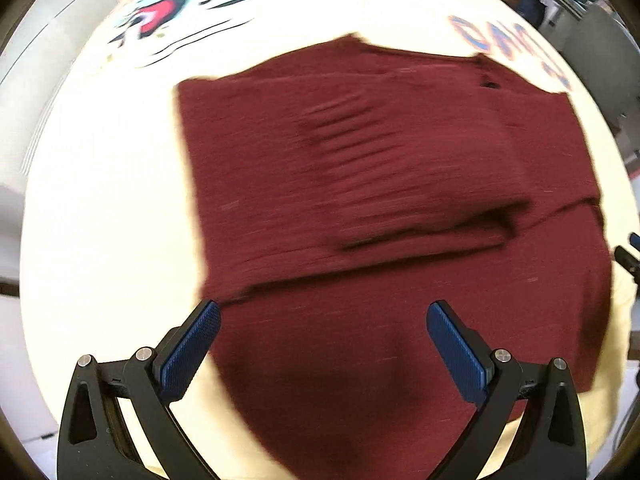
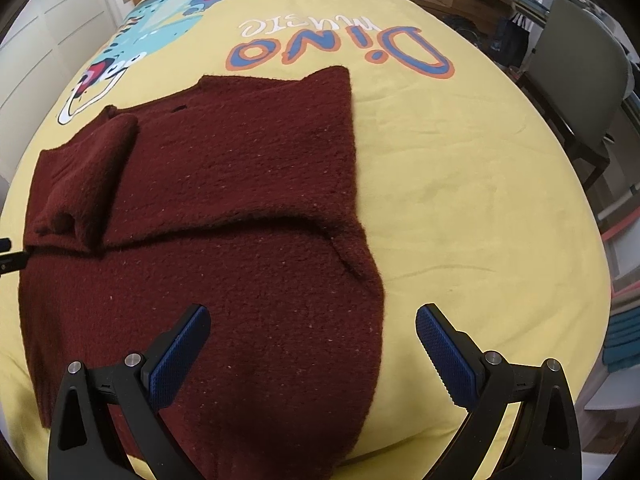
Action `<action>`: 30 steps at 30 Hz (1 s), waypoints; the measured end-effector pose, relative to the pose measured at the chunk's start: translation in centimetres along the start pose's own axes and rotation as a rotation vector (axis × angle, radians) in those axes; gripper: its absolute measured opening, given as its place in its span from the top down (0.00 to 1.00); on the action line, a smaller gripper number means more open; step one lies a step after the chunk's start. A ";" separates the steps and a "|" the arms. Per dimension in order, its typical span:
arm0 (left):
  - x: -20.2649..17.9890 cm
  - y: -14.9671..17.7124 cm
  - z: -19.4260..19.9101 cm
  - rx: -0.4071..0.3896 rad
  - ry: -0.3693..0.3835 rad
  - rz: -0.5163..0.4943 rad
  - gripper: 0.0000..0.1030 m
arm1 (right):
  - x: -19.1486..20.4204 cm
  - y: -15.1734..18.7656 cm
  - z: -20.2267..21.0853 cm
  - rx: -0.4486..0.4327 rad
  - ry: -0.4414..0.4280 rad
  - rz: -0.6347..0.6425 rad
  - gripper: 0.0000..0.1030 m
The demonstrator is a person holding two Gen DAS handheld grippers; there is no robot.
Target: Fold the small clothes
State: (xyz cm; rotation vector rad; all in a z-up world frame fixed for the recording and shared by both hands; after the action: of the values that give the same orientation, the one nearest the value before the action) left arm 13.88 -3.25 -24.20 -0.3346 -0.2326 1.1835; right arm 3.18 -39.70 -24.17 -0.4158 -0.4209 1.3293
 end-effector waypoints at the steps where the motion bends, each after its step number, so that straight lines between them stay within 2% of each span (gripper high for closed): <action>1: 1.2 0.4 -0.5 0.005 -0.009 0.024 0.02 | 0.2 0.0 -0.1 0.002 -0.002 0.003 0.01; 6: 4.6 1.3 -2.4 -0.008 -0.049 0.057 0.03 | 1.6 0.1 -0.4 0.018 -0.010 0.030 0.01; 9: 5.1 1.2 -4.5 0.002 -0.039 0.070 0.15 | 2.3 0.2 -0.6 0.025 -0.006 0.051 0.01; 10: 5.2 1.1 -5.3 0.009 -0.029 0.085 0.23 | 2.4 0.3 -0.6 0.027 -0.003 0.054 0.01; 15: 5.9 0.2 -6.6 -0.040 0.002 0.155 0.29 | 3.4 -0.1 -0.4 0.031 0.018 0.084 0.01; 16: 5.8 0.0 -6.6 -0.047 0.004 0.157 0.34 | 3.6 -0.2 -0.3 0.029 0.020 0.090 0.01; 18: 5.7 -0.3 -6.5 -0.056 0.021 0.152 0.51 | 4.4 -0.7 -0.1 0.017 0.020 0.106 0.01; 19: 5.6 -0.4 -6.4 -0.060 0.043 0.149 0.71 | 4.9 -1.0 0.1 0.009 0.017 0.114 0.01; 20: 5.6 -0.6 -6.3 -0.056 0.059 0.151 0.81 | 5.6 -1.4 0.3 0.001 0.011 0.126 0.01; 25: 5.7 -1.1 -6.4 -0.038 0.105 0.145 0.85 | 10.2 -4.3 1.1 -0.042 -0.036 0.223 0.01; 30: 7.3 -0.5 -6.5 -0.018 0.129 0.178 0.85 | 17.2 -8.3 2.0 -0.091 -0.120 0.375 0.01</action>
State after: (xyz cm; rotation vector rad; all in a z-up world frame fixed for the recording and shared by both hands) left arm 19.23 2.56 -29.98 -0.4526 -0.1022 1.3301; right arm 12.33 -24.30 -17.19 -0.5094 -0.5223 1.7093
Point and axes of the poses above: each gripper's, at about its wrist camera, not at the fingertips, and z roughly against the way its jaws point, x to its left, y to its underside, the point moved 2 cm from there along -z, roughly the way its jaws point, and after that the axes turned 9 degrees about -x, right-handed, at the moved point
